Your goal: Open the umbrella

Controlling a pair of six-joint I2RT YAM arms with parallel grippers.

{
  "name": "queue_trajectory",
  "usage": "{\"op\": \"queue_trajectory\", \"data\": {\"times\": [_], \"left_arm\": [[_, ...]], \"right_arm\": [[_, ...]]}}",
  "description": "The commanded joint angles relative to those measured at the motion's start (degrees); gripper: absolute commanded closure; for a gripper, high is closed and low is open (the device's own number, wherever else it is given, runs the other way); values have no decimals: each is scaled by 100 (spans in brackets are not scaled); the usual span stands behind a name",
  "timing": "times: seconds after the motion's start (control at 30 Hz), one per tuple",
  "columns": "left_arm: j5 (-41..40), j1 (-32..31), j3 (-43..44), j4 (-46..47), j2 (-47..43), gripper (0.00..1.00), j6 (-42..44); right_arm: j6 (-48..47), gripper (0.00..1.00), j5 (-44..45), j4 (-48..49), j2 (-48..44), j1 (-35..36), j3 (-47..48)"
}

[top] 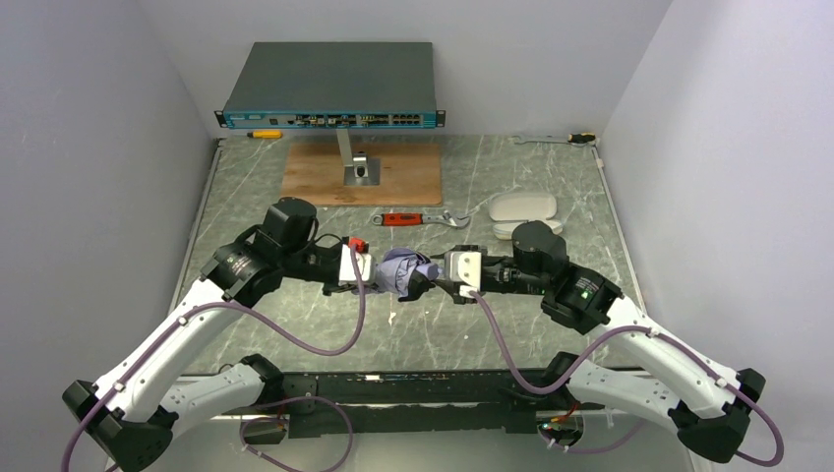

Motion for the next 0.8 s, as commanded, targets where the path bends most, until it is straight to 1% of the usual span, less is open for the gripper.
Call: {"op": "queue_trajectory", "data": {"times": [0.0,0.1,0.2,0.3,0.33,0.37,0.4,0.43,0.47,0.5,0.57,0.63,0.7,0.77], "left_arm": [[331,5,203,317,-69,100,-54],[372,-1,224,372,-15,100,-221],[490,6,300,377,50,100,-336],[480,-6,301,331,78,100,-303],[455,-1,300,310,87,100,-292],[379,1,302,300,89,100,-319],[271,7,301,338,80,92,-453],[120,41,313,353,28,72,-581],[46,115,340,288,-35,43,-577],[-21,216,318,289,-149,29,-567],[-248,321,114,491,-463,17,-555],[-415,327,-162,856,-742,2,-507],[-537,200,-226,1082,-742,0,-550],[-741,-117,-16,1120,-440,0,-779]], "right_arm": [[210,55,-192,459,72,39,182],[218,57,-226,451,196,53,194],[200,62,-247,508,220,57,149],[263,69,-361,556,233,89,184],[308,78,-337,570,250,103,210],[336,89,-307,560,267,108,243],[406,100,-209,555,285,109,275],[517,100,-74,542,303,110,302],[635,100,17,463,329,109,357],[732,100,135,312,373,102,426],[985,100,269,86,411,85,500],[1195,100,292,36,387,79,456],[1431,100,343,40,436,76,457],[1704,100,376,62,569,69,565]]}}
